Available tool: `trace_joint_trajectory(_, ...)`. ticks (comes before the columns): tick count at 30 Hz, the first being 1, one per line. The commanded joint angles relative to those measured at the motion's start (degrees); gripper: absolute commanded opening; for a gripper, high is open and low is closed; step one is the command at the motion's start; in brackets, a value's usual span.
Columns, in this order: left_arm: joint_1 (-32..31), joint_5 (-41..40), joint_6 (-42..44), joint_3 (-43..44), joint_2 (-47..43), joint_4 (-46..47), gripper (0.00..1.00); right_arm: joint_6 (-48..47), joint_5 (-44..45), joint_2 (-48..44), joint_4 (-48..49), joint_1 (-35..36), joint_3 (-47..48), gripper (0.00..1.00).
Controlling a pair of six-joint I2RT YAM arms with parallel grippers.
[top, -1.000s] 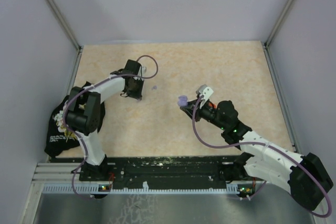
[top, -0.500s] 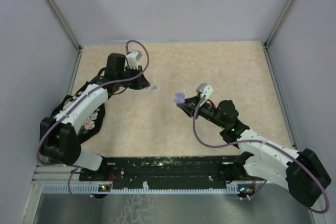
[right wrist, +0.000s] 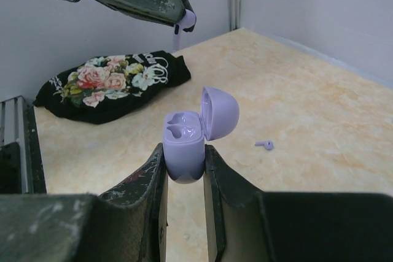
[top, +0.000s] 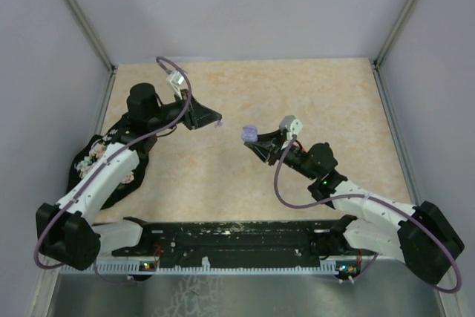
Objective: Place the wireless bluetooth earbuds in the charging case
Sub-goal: Place the earbud in the charging case.
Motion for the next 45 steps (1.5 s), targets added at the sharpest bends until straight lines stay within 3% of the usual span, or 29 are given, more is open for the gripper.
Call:
trace_joint_trajectory(1,-0.04,7.42,-10.07,-3.41,-3.5,14.08,0.12,1.13,-0.64,0.63,7.88,1.02,2.07,0.0)
trace_joint_trajectory(11,-2.62,6.97,-18.81,-5.75,-6.8,25.23,0.12,0.34,1.31,3.18,11.88,3.82,4.94,0.0)
trace_joint_trajectory(25,-10.26,2.54,-19.73,-7.25,-6.87,31.49,0.12,-0.45,3.84,5.0,16.24,6.42,7.11,0.0)
trace_joint_trajectory(45,-14.92,-2.63,-11.43,-5.24,-6.16,24.25,0.12,-0.81,2.52,4.22,17.69,7.23,7.54,0.0)
